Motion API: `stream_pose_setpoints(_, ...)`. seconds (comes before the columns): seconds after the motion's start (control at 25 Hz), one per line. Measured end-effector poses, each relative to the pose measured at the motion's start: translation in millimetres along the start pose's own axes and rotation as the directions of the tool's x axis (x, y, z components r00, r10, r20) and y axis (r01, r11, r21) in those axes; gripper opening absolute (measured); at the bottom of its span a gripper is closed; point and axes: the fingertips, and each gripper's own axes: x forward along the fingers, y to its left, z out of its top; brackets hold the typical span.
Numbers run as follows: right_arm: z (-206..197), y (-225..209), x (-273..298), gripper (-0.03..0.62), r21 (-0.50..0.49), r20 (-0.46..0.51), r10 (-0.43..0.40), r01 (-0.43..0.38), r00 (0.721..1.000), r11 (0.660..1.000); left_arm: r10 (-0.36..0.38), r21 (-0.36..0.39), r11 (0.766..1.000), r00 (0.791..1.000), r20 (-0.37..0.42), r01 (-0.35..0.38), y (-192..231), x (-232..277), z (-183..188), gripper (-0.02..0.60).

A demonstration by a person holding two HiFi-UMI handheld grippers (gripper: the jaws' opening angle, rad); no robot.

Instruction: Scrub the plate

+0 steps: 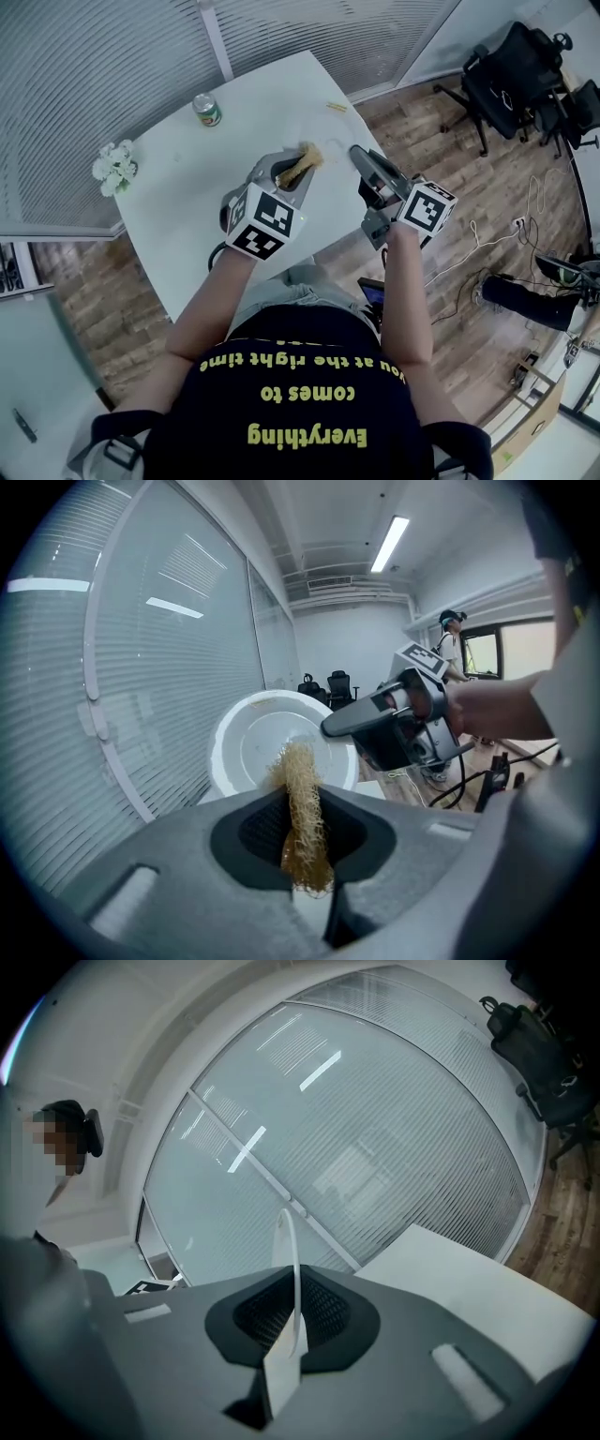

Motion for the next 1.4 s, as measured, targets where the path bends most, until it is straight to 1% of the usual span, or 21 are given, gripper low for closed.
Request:
stream_pose_setpoints(0.04, 0.1, -1.9, -3.4, 0.012, 0.011, -0.009, 0.005, -0.005, 1.000, 1.000, 0.004, -0.001, 1.000, 1.000, 0.000, -0.004, 1.1, 0.0, 0.4, 0.049)
stream_pose_setpoints(0.2, 6.4, -11.6, -20.5, 0.012, 0.018, -0.024, -0.019, 0.020, 1.000, 1.000, 0.014, -0.002, 1.000, 1.000, 0.013, -0.014, 1.4, -0.6, 5.6, 0.049)
stream_pose_setpoints(0.4, 5.1, -9.7, -24.6, 0.012, 0.043, -0.007, 0.002, -0.002, 1.000, 0.999, 0.024, -0.011, 1.000, 0.999, 0.041, -0.023, 5.8, -5.3, 5.4, 0.049)
stream_pose_setpoints(0.48, 5.7, -9.0, -25.7, 0.012, 0.047, 0.001, 0.008, -0.008, 1.000, 0.999, 0.025, -0.039, 0.999, 0.997, 0.074, -0.022, 9.5, -9.1, 8.1, 0.049)
stream_pose_setpoints(0.6, 7.0, -10.0, -27.5, 0.012, 0.061, 0.009, 0.009, -0.010, 1.000, 0.998, 0.037, -0.103, 0.994, 0.992, 0.122, -0.024, 21.4, -15.7, 13.7, 0.049)
stream_pose_setpoints(0.76, 7.8, -11.0, -29.0, 0.012, 0.052, 0.007, -0.006, 0.006, 1.000, 0.999, 0.075, -0.129, 0.990, 0.987, 0.142, -0.057, 38.1, -23.5, 12.0, 0.049)
stream_pose_setpoints(0.88, 9.6, -9.7, -28.8, 0.012, 0.047, 0.019, -0.006, 0.005, 1.000, 0.999, 0.092, -0.168, 0.984, 0.982, 0.167, -0.064, 47.0, -28.3, 8.8, 0.049)
stream_pose_setpoints(1.24, 15.3, -8.3, -28.2, 0.012, 0.034, 0.042, -0.010, 0.008, 0.999, 0.999, 0.148, -0.207, 0.972, 0.971, 0.185, -0.109, 67.9, -40.8, 3.3, 0.049)
stream_pose_setpoints(1.4, 16.8, -8.9, -27.5, 0.012, 0.032, 0.040, -0.009, 0.007, 0.999, 0.999, 0.169, -0.210, 0.969, 0.969, 0.183, -0.129, 72.5, -42.3, 3.4, 0.049)
